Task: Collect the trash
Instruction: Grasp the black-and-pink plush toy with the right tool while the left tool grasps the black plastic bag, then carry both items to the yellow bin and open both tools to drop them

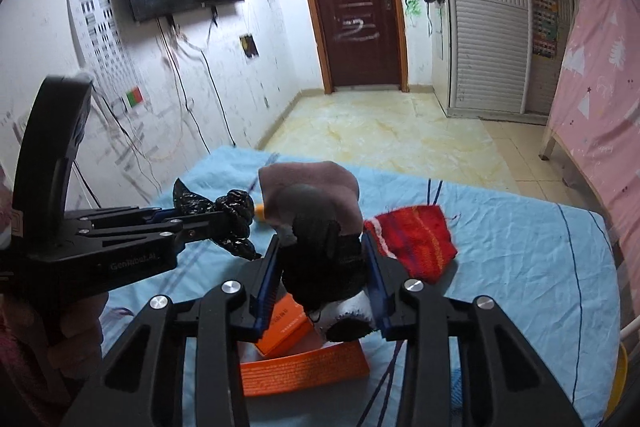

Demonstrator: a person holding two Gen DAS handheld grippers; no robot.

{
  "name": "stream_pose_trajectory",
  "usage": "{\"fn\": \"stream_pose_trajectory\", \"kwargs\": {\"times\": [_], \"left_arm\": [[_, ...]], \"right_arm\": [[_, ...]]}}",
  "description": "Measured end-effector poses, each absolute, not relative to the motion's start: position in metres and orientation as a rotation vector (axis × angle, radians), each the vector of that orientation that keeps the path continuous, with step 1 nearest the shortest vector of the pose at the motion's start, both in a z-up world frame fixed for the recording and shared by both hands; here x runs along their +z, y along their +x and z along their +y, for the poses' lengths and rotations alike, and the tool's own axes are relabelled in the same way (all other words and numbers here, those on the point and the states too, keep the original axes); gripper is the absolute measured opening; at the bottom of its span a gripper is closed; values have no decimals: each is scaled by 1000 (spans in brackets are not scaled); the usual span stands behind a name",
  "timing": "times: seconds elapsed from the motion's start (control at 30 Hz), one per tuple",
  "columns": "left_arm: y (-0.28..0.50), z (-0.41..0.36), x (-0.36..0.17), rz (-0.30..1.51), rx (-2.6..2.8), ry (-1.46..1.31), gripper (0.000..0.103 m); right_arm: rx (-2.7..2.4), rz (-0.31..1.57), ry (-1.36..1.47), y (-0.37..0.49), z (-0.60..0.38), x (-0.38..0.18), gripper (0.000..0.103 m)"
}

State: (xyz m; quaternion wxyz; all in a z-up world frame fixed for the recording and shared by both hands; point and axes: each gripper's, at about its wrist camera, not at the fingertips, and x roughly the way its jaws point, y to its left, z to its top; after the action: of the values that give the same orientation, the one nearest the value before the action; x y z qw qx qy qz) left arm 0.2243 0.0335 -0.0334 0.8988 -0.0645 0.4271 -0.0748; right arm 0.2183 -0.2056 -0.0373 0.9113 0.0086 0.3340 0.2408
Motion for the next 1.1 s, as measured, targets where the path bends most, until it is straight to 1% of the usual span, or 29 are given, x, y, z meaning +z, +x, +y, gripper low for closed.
{"fn": "stream_pose_trajectory", "kwargs": {"times": [0.23,0.47,0.77,1.1], "left_arm": [[197,13,11,775,-178,-100,16],[181,-42,34,727,-253,-38,16],[174,-137,47,712,-384,42,16],[162,-254,32,748,-525,154,16]], "right_arm": [[482,607,102,199,-249,-12,33],[411,533,172,176,-313,2,33],[265,451,275,138,-419,-1,33],[102,439,357,103,-531,-30,33]]}}
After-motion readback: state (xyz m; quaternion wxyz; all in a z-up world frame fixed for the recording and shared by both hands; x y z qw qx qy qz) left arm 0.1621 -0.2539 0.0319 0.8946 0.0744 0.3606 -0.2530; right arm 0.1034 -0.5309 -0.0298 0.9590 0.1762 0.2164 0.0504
